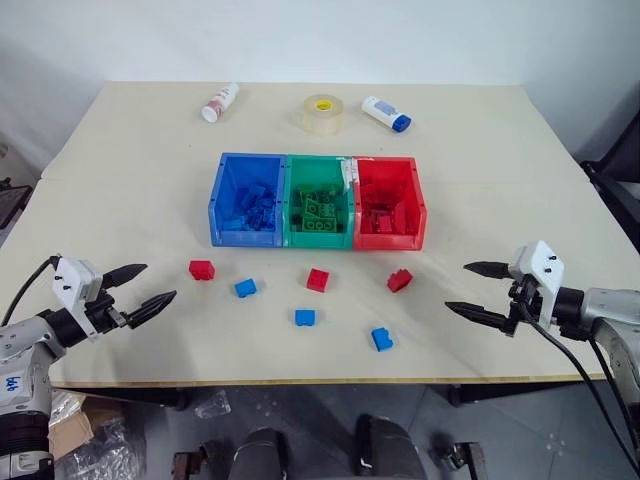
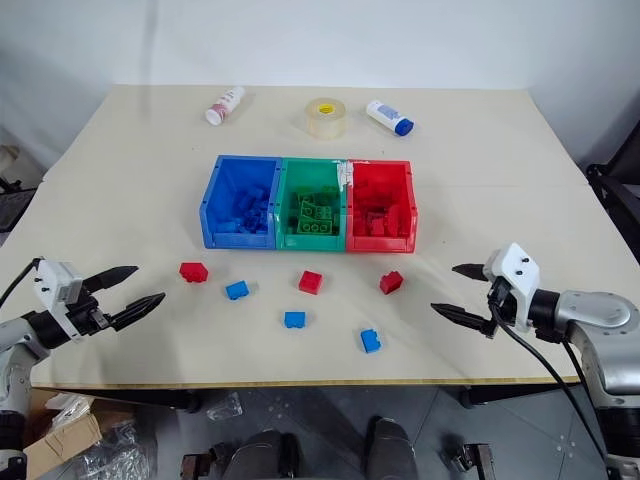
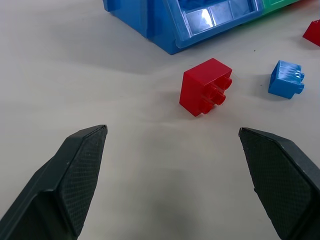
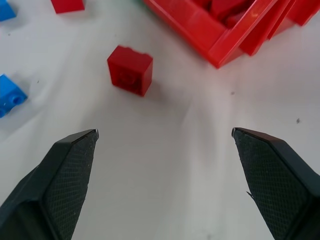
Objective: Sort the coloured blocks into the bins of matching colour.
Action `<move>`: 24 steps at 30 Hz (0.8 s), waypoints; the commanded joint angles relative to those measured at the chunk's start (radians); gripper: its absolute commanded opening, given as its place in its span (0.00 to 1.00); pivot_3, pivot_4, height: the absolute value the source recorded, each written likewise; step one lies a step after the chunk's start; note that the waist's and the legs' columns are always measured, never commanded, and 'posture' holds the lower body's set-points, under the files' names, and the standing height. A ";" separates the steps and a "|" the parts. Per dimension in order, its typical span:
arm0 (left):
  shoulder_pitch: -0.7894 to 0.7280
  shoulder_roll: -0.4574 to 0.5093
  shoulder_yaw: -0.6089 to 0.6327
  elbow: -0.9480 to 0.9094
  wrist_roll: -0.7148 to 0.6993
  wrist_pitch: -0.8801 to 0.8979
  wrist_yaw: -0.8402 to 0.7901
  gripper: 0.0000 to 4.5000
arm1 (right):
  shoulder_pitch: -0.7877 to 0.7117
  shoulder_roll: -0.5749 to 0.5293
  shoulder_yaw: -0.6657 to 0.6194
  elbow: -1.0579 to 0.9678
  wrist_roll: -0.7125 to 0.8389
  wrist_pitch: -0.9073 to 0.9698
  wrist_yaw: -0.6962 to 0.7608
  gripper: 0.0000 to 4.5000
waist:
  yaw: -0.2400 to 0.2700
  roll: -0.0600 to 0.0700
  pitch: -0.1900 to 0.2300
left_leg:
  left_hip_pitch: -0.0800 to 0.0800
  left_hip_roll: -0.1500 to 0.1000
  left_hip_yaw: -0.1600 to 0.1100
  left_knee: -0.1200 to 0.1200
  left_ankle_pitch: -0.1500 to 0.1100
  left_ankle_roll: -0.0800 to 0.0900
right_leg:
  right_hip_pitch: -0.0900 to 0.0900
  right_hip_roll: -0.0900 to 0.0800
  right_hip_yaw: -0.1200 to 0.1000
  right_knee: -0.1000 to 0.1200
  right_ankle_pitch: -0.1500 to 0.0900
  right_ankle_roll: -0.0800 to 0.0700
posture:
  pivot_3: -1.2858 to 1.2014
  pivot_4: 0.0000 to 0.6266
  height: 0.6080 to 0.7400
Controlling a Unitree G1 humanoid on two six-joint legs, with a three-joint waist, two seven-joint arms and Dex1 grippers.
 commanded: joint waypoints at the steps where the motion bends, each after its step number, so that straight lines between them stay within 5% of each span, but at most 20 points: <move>1: -0.003 0.009 0.016 -0.033 -0.023 0.006 0.000 1.00 | -0.015 -0.012 -0.007 -0.029 0.009 -0.001 -0.004 1.00 | 0.000 0.000 0.000 | 0.000 0.000 0.000 0.000 0.000 0.000 | 0.000 0.000 0.000 0.000 0.000 0.000 | 0.52 0.24 1.00; 13: -0.038 0.009 -0.031 -0.046 0.003 0.017 0.033 1.00 | -0.053 0.016 0.033 -0.041 0.004 0.022 -0.051 1.00 | 0.000 0.000 0.000 | 0.000 0.000 0.000 0.000 0.000 0.000 | 0.000 0.000 0.000 0.000 0.000 0.000 | 0.52 0.24 1.00; 24: -0.105 0.014 -0.035 0.069 -0.035 -0.056 -0.143 1.00 | 0.182 -0.109 -0.162 -0.122 0.056 0.073 0.016 1.00 | 0.004 0.000 0.000 | -0.001 0.000 0.001 0.000 0.000 0.000 | 0.000 0.000 0.000 -0.001 0.000 0.000 | 0.52 0.24 1.00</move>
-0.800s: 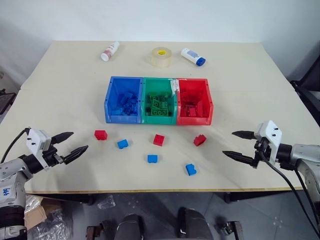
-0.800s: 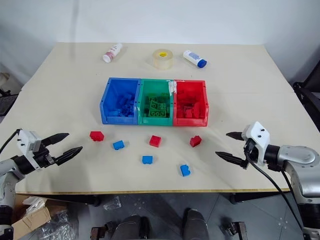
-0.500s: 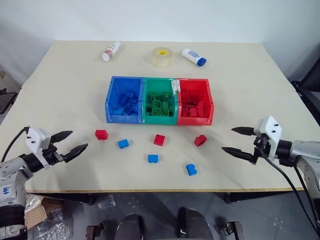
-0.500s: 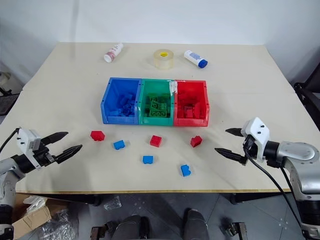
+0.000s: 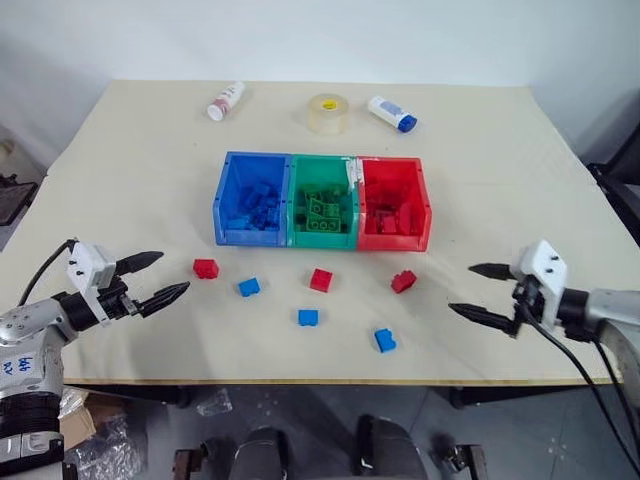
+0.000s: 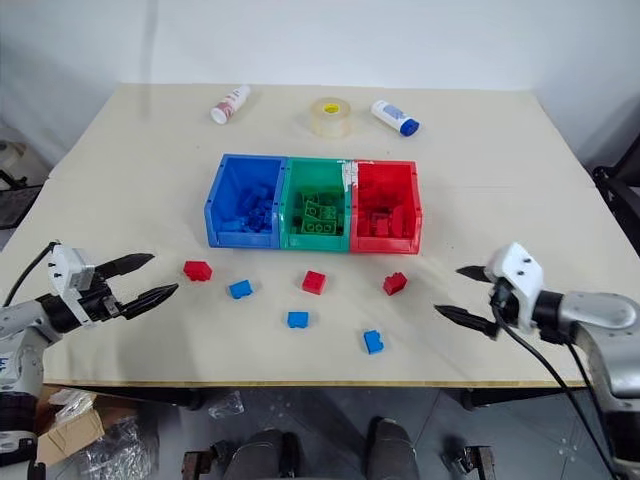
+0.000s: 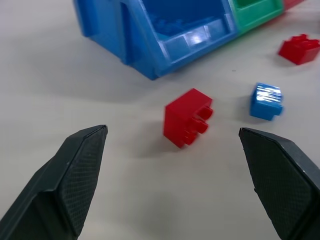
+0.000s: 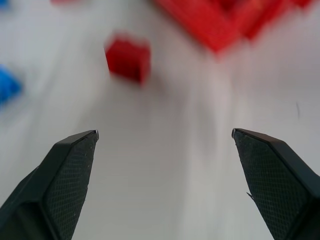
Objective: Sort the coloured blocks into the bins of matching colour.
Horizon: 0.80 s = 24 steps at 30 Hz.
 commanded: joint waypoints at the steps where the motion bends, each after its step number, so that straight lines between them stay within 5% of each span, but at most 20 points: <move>1: -0.012 0.017 0.019 0.021 -0.026 -0.029 -0.054 1.00 | 0.091 -0.053 -0.119 -0.087 0.044 0.025 0.036 1.00 | -0.001 0.000 0.000 | 0.000 0.000 0.000 0.000 0.000 0.000 | 0.000 0.000 0.000 0.000 0.000 0.000 | 0.52 0.24 1.00; 10: -0.013 0.002 0.013 0.011 -0.021 -0.053 -0.083 1.00 | 0.098 -0.073 -0.101 -0.176 0.076 0.088 0.048 1.00 | -0.005 0.000 0.000 | 0.001 0.001 0.000 0.000 0.000 0.000 | 0.000 0.000 0.000 0.001 0.000 0.000 | 0.52 0.24 1.00; 24: 0.248 -0.104 0.014 -0.444 -0.079 0.005 0.039 1.00 | -0.237 -0.056 0.382 -0.248 0.001 0.160 0.155 1.00 | -0.004 0.000 0.000 | 0.001 0.001 -0.001 0.001 0.000 0.000 | 0.000 -0.001 0.000 0.001 0.000 0.000 | 0.52 0.24 1.00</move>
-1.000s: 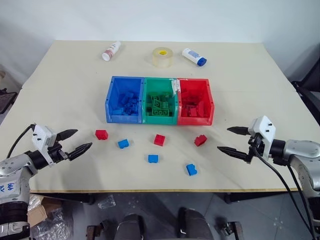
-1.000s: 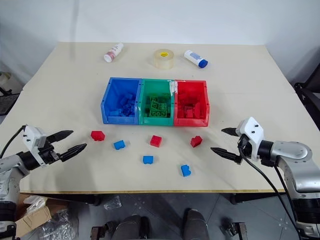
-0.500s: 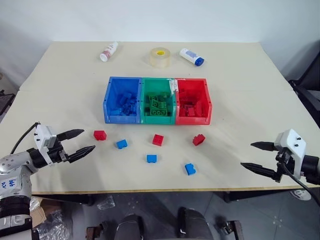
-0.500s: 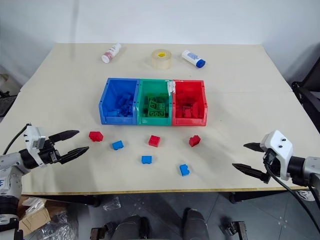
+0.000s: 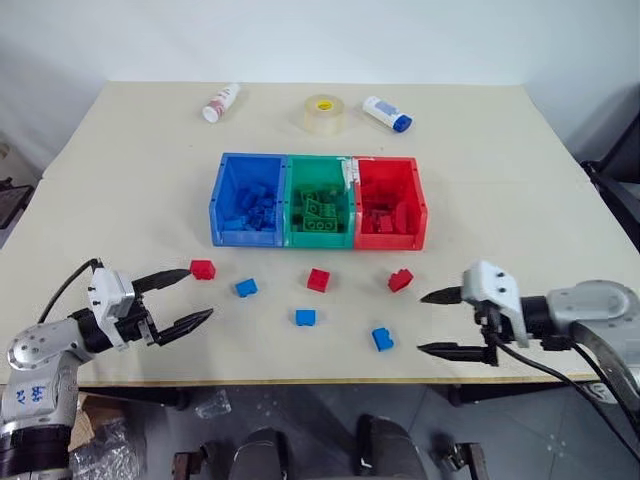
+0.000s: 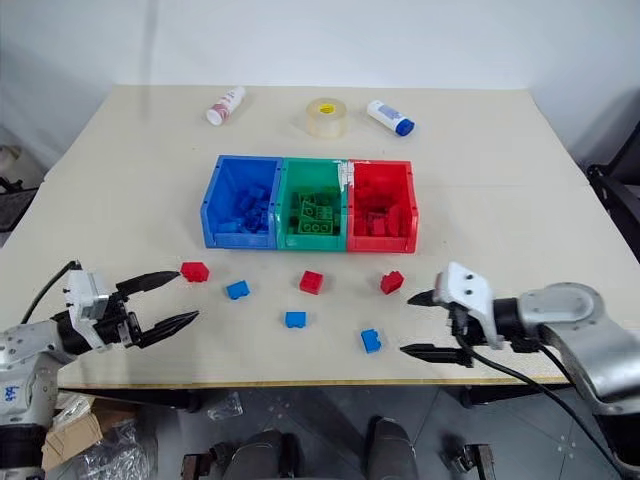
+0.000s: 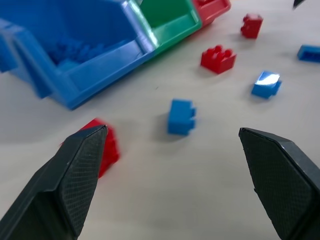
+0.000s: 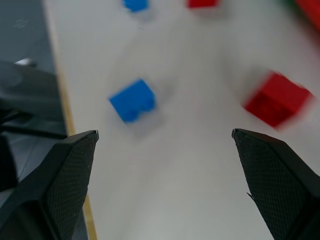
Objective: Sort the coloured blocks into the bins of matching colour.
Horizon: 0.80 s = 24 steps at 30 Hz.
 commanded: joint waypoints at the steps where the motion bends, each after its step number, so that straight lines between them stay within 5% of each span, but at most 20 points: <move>1: 0.048 -0.020 0.020 -0.088 -0.032 0.008 0.037 1.00 | -0.066 0.017 0.089 0.024 -0.038 -0.024 0.043 1.00 | 0.001 0.000 0.000 | 0.000 0.000 0.000 0.000 0.000 0.000 | 0.000 0.000 0.000 0.000 0.000 0.000 | 0.52 0.24 1.00; 14: 0.107 -0.062 0.008 -0.172 -0.042 0.012 0.098 1.00 | -0.251 0.227 0.294 0.286 -0.174 -0.166 0.094 1.00 | 0.000 0.000 0.000 | 0.000 0.000 0.001 0.000 0.000 0.000 | 0.000 0.000 0.000 0.000 0.000 0.000 | 0.52 0.24 1.00; 17: 0.094 -0.062 0.005 -0.157 -0.038 0.007 0.099 1.00 | -0.255 0.243 0.309 0.311 -0.191 -0.187 0.109 0.87 | 0.001 0.000 0.000 | 0.000 0.000 0.001 0.000 0.000 0.000 | 0.000 0.000 0.000 0.000 0.000 0.000 | 0.52 0.24 1.00; 24: 0.048 -0.065 -0.010 -0.119 -0.027 0.000 0.097 1.00 | -0.230 0.258 0.286 0.292 -0.190 -0.183 0.101 0.34 | 0.000 0.000 0.000 | 0.000 0.000 0.001 0.000 0.000 0.000 | 0.000 0.000 0.000 0.001 0.000 0.000 | 0.52 0.24 1.00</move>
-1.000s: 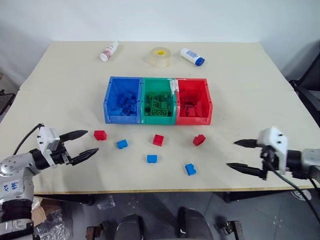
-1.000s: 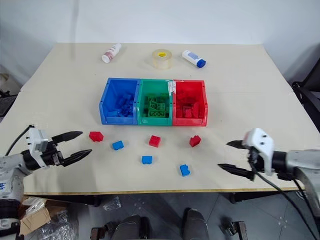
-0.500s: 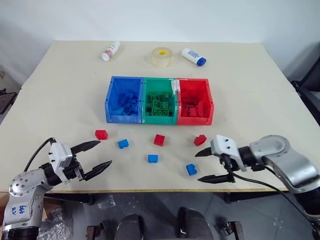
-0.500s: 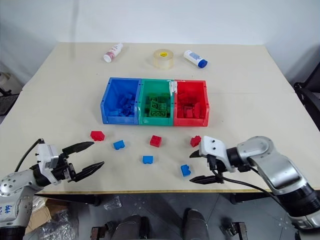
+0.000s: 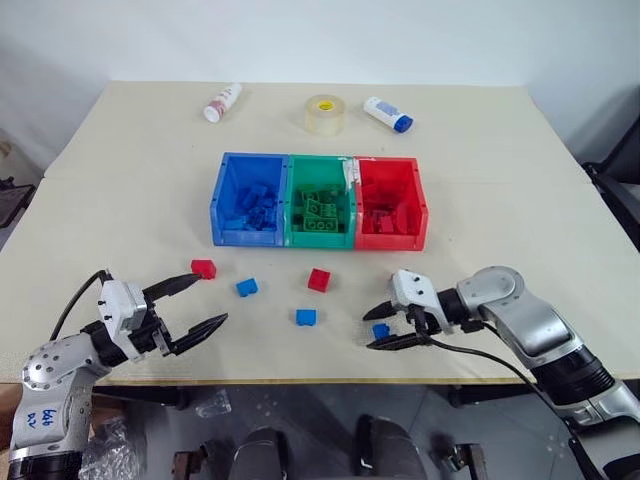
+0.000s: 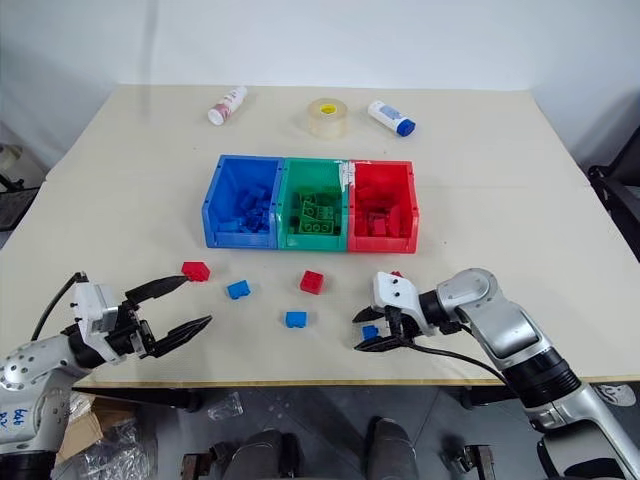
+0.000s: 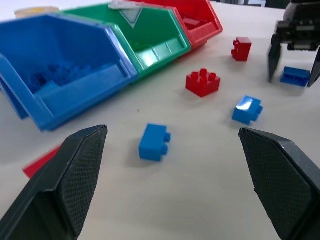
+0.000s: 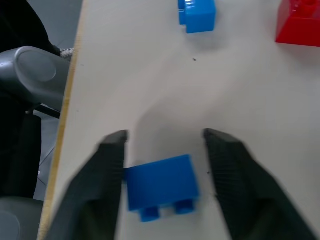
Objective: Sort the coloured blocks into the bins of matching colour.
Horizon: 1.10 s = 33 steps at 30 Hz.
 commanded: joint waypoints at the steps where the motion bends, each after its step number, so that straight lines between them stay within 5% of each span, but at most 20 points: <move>1: -0.018 -0.005 -0.010 0.015 -0.007 -0.018 -0.003 1.00 | 0.019 0.002 -0.023 -0.019 -0.001 -0.004 -0.017 0.31 | 0.000 0.000 0.000 | 0.000 0.000 0.000 0.000 0.000 0.000 | 0.000 0.000 0.000 0.000 0.000 0.000 | 0.52 0.24 1.00; 11: -0.112 -0.008 -0.063 0.107 0.006 -0.041 -0.027 1.00 | -0.005 0.050 -0.116 -0.086 0.049 0.042 -0.111 0.31 | -0.001 0.000 0.000 | 0.000 0.000 0.000 0.000 0.000 0.000 | 0.000 0.000 0.000 0.000 0.000 0.000 | 0.52 0.24 1.00; 18: -0.161 -0.016 -0.094 0.154 0.015 -0.059 -0.037 1.00 | -0.154 0.177 -0.203 -0.061 0.098 0.085 -0.249 0.31 | -0.001 0.000 0.000 | 0.000 0.000 0.000 0.000 0.000 0.000 | -0.001 0.000 0.000 0.000 0.000 0.000 | 0.52 0.24 1.00; 33: -0.181 -0.059 -0.135 0.133 0.027 -0.072 -0.007 1.00 | -0.711 0.676 -0.187 0.828 -0.092 -0.374 -0.502 0.31 | -0.032 0.001 0.001 | -0.001 0.000 0.002 -0.002 0.001 -0.001 | -0.003 0.001 0.001 0.002 0.000 0.000 | 0.52 0.24 1.00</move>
